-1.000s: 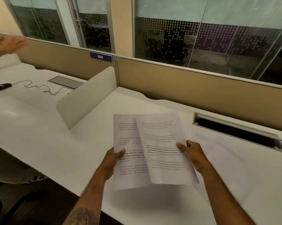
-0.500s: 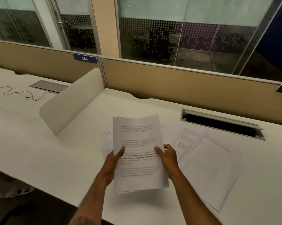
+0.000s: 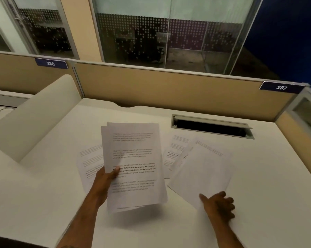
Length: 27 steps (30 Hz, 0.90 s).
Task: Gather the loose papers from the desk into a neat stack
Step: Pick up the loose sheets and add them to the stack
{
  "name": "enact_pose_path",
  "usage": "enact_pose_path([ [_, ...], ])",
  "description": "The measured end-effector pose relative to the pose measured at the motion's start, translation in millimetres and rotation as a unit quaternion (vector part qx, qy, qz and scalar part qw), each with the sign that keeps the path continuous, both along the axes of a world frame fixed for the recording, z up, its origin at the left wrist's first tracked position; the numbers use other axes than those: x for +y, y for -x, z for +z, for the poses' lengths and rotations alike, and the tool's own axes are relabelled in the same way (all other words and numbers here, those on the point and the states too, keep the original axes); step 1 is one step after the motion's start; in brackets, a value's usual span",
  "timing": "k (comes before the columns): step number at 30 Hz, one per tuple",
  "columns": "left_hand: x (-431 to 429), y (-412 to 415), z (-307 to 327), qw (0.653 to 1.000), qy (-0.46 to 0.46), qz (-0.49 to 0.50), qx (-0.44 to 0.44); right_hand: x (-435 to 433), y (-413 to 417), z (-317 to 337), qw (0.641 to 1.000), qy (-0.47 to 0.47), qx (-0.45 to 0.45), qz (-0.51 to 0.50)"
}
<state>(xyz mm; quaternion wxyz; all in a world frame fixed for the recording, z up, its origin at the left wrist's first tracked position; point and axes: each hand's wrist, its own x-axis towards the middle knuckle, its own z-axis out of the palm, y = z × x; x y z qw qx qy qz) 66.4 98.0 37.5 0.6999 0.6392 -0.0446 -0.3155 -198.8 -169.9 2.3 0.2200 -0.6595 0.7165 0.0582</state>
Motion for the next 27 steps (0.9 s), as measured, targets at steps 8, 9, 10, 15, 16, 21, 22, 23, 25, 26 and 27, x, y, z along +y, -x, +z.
enact_pose_path([
  [8, -9, 2, 5, 1.0, -0.006, -0.007, -0.013, -30, 10, 7, 0.958, -0.093, -0.213, -0.168],
  [9, -10, 1, 6, 1.0, -0.006, -0.009, -0.014, -33, 11, 14, 0.952, -0.083, -0.242, -0.169],
  [10, -10, -1, 8, 1.0, -0.004, -0.01, -0.014, -37, 12, 23, 0.948, -0.061, -0.267, -0.163],
  [15, -14, -10, 14, 1.0, 0.007, -0.01, -0.013, -61, 4, 107, 0.944, 0.16, -0.277, -0.082],
  [16, -15, -12, 15, 1.0, 0.008, -0.01, -0.015, -66, 0, 124, 0.941, 0.214, -0.255, -0.052],
  [21, -19, -16, 15, 1.0, 0.006, -0.013, -0.017, -63, -31, 152, 0.934, 0.306, -0.139, 0.121],
  [22, -20, -16, 14, 1.0, 0.005, -0.013, -0.017, -56, -39, 145, 0.939, 0.289, -0.105, 0.156],
  [23, -21, -15, 14, 1.0, 0.006, -0.013, -0.015, -47, -46, 133, 0.94, 0.268, -0.06, 0.203],
  [25, -21, -14, 13, 1.0, 0.008, -0.012, -0.013, -30, -58, 104, 0.938, 0.213, 0.016, 0.273],
  [26, -21, -13, 13, 1.0, 0.007, -0.011, -0.013, -23, -61, 89, 0.939, 0.184, 0.033, 0.288],
  [27, -21, -13, 12, 1.0, 0.006, -0.009, -0.013, -18, -63, 73, 0.941, 0.159, 0.039, 0.297],
])
